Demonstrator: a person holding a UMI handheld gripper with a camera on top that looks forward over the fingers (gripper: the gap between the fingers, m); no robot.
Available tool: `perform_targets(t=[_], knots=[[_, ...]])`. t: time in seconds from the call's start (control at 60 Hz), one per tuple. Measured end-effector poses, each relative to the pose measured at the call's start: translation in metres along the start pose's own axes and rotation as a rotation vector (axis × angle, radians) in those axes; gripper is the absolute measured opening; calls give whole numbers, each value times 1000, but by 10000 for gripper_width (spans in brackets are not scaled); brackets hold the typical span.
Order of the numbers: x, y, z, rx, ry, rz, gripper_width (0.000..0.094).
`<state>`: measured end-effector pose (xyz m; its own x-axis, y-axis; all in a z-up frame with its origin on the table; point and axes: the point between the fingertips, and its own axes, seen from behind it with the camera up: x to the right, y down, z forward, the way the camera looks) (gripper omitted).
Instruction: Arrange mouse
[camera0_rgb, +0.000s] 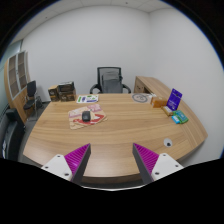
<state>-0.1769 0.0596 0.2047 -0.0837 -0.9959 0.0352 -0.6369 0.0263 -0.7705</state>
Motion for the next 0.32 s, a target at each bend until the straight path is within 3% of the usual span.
perform_targets(t=[0.317], knots=[[18,1,-16,42,43,-16,859]])
